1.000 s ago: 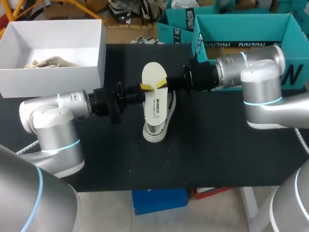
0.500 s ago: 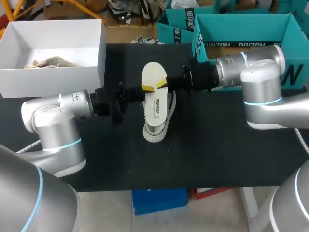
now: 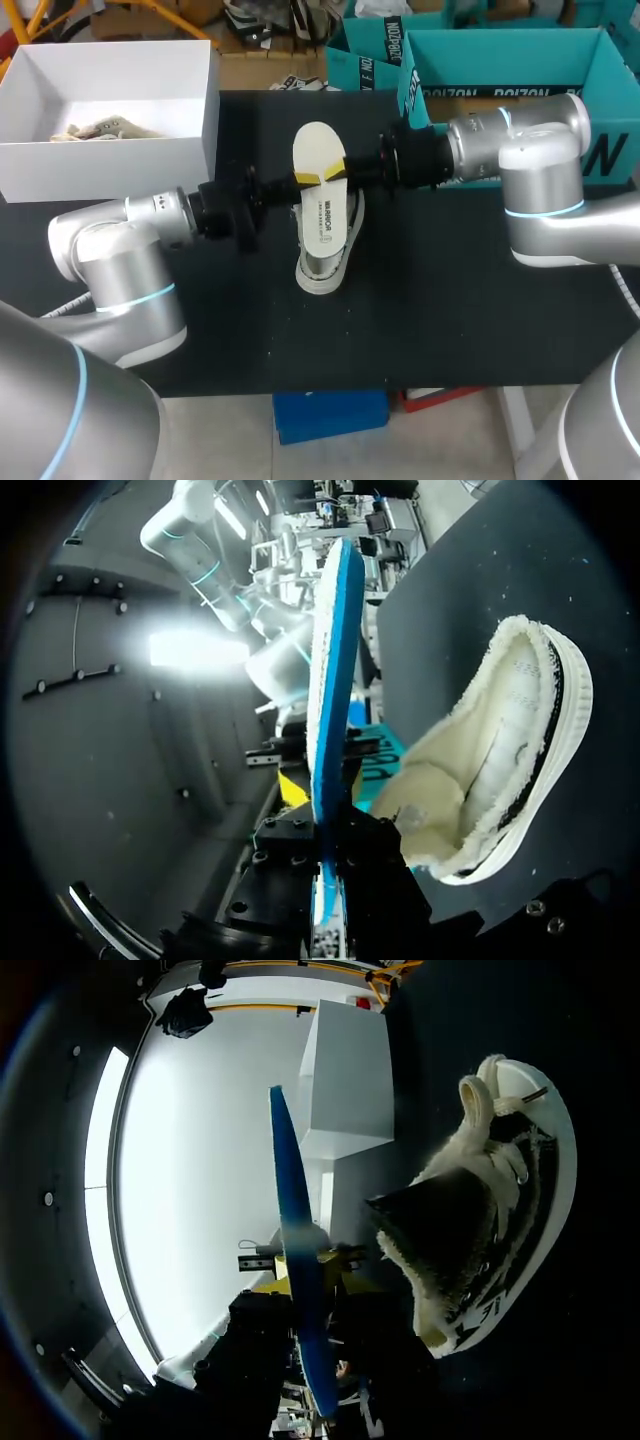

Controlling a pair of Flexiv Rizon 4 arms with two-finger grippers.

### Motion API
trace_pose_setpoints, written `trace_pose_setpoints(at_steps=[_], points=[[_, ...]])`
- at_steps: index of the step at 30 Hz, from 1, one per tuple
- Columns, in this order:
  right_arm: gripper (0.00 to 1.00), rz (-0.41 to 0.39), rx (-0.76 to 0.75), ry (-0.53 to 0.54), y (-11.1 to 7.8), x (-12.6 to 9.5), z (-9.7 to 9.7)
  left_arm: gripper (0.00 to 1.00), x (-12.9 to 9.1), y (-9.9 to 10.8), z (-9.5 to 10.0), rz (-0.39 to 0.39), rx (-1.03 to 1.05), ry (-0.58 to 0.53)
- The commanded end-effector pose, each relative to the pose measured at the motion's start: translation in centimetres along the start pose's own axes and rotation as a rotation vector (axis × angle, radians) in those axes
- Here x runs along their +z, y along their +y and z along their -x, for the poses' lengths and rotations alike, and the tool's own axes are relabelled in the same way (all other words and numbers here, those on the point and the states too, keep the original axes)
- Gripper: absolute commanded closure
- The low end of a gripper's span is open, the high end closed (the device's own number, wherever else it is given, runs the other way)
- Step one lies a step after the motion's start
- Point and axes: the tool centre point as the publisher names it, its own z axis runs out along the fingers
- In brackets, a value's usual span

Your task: Take the shoe out of the shoebox, open the shoe tongue, remove and reinsert the insole, then place the shoe into the shoebox

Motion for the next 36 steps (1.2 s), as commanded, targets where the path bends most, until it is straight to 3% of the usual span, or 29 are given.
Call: trace_pose_setpoints(at_steps=[1,13,24,36], points=[[0.0,0.008,0.003,-0.007,0.0,0.1,0.0,1.0,-0.3,-0.3,0.3,0.017,0.002,0.021],[0.0,0.163,0.073,-0.092,-1.9,-1.4,-0.8,1.0,-3.4,-1.7,0.4,0.043,-0.014,0.175],[0.0,0.334,0.143,-0.186,-6.6,-4.8,-1.4,1.0,-7.5,-5.9,0.0,-0.029,-0.083,0.351],[0.0,0.441,0.162,-0.279,-11.6,-7.1,-3.5,1.0,-11.2,-9.3,-0.6,-0.097,-0.129,0.421]])
